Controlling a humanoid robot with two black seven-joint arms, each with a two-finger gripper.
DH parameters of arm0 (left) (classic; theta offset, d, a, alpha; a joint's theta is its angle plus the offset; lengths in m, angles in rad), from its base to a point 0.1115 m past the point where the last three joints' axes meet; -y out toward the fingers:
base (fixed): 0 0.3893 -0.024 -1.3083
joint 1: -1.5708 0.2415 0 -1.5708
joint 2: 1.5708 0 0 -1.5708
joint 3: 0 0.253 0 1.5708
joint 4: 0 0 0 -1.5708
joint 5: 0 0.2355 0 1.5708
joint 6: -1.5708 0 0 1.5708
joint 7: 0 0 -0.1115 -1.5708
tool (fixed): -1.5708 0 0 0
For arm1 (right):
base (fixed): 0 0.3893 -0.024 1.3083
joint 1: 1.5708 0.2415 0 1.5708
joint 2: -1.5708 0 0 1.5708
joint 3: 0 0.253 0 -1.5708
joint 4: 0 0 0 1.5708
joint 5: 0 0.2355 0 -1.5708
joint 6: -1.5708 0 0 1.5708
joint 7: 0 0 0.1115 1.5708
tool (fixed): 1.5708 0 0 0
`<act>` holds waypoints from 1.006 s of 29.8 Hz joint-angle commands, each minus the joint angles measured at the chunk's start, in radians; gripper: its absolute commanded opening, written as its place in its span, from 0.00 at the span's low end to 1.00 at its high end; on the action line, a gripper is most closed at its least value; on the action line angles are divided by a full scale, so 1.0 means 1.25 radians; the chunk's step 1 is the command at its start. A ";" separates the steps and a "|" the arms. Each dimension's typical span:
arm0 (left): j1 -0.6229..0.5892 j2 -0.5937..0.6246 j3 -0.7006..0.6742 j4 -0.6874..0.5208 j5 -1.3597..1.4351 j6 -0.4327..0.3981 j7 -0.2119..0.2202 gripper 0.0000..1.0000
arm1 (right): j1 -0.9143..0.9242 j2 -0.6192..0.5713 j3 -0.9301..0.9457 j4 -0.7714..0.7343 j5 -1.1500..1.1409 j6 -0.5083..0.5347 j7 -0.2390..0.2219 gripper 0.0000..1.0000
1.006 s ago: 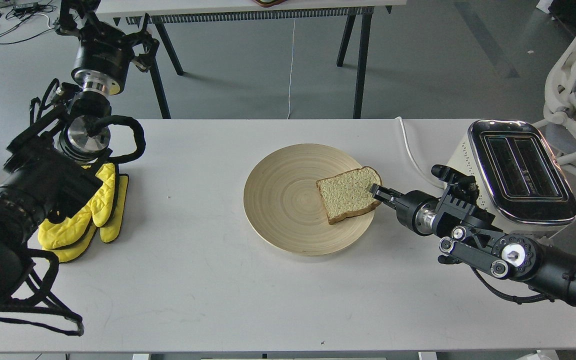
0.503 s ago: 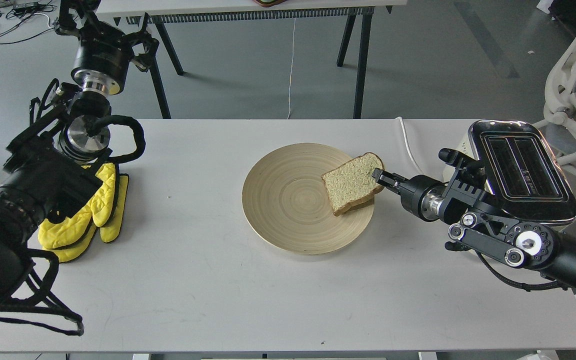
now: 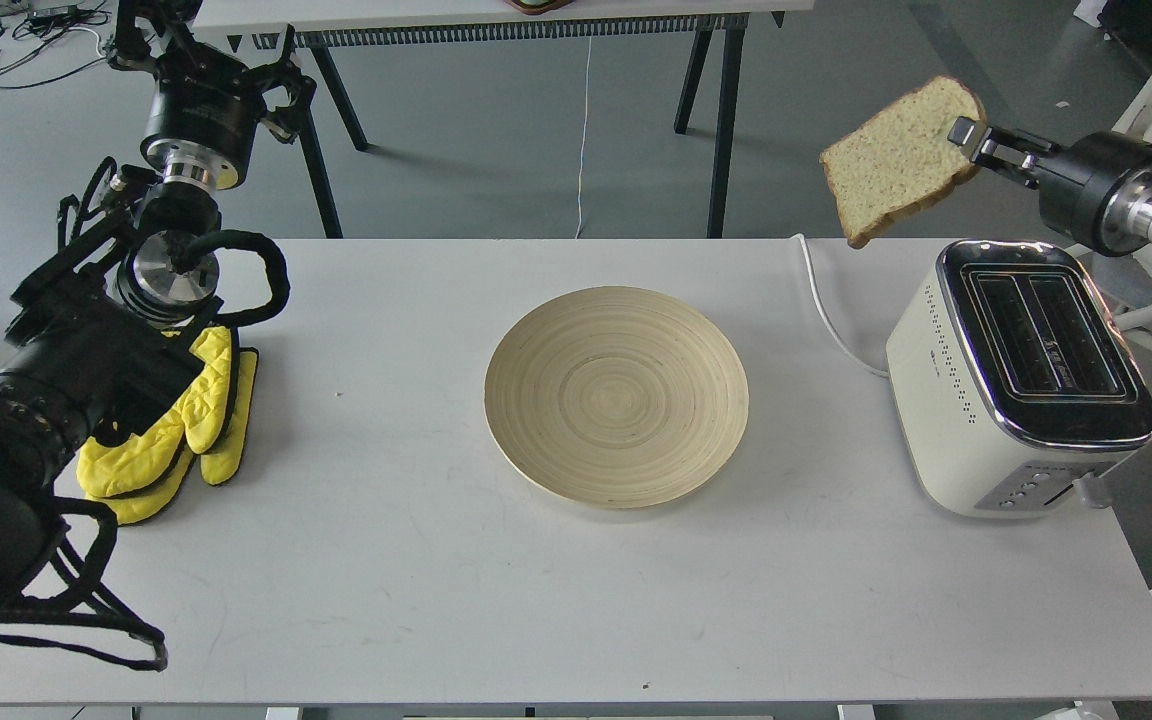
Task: Put bread in toaster with right arm
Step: 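Lift the bread slice and carry it above the toaster slot, then lower the bread slice down into the toaster slot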
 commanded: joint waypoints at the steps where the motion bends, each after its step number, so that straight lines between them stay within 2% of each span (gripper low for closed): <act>1: 0.000 0.001 -0.001 0.000 -0.001 0.000 0.000 1.00 | 0.015 -0.090 0.000 0.048 -0.049 0.049 -0.011 0.00; 4: 0.000 0.001 -0.001 0.000 0.000 0.000 0.000 1.00 | 0.017 -0.137 0.003 0.075 -0.075 0.061 -0.031 0.00; 14: 0.000 0.001 -0.001 0.000 0.000 0.000 0.000 1.00 | -0.023 -0.291 -0.040 0.179 -0.081 0.077 -0.029 0.00; 30: 0.000 0.000 0.001 0.000 0.000 0.000 0.000 1.00 | -0.047 -0.287 -0.092 0.178 -0.084 0.066 -0.027 0.00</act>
